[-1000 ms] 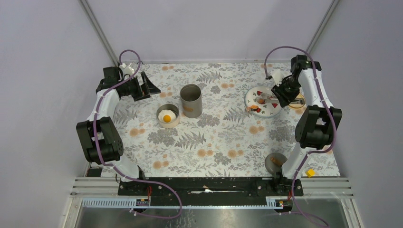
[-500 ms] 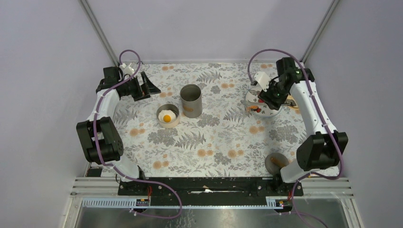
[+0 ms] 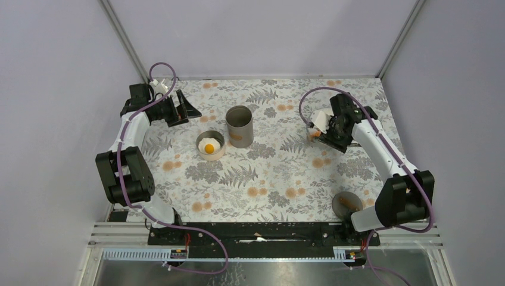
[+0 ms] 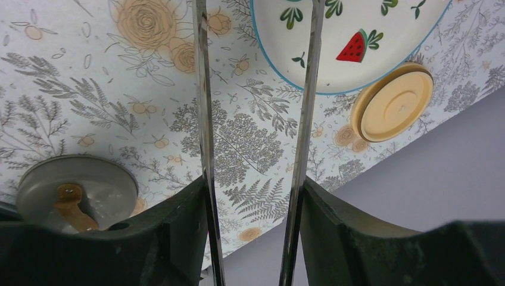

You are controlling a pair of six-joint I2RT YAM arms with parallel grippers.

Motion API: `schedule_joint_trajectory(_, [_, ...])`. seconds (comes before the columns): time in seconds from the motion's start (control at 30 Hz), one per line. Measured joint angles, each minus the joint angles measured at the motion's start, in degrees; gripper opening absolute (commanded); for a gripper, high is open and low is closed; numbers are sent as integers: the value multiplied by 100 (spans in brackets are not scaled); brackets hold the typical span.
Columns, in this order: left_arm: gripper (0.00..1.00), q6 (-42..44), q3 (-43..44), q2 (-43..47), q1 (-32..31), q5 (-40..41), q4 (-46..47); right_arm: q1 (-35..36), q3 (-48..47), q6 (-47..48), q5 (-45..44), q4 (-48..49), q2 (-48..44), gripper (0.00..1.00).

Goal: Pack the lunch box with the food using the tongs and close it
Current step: Pick up the fake food from the plate.

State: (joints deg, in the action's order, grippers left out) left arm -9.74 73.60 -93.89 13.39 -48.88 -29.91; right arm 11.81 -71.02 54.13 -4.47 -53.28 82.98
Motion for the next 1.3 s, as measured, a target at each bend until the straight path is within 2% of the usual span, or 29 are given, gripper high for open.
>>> schedule_joint_trajectory(0.23, [99,-35,0,0,-7,-2,0,74,299,-17,-387,481,-11,56])
schedule_joint_trajectory(0.67, [99,-37,0,0,-15,-15,0,278,334,-44,-511,715,92,54])
schedule_joint_trajectory(0.77, [99,-37,0,0,-15,-15,0,315,343,-44,-511,732,133,50])
schedule_joint_trajectory(1.03, [99,-37,0,0,-15,-17,0,345,374,-57,-529,748,181,34])
schedule_joint_trajectory(1.3, [99,-37,0,0,-15,-17,0,426,374,-61,-619,776,164,24])
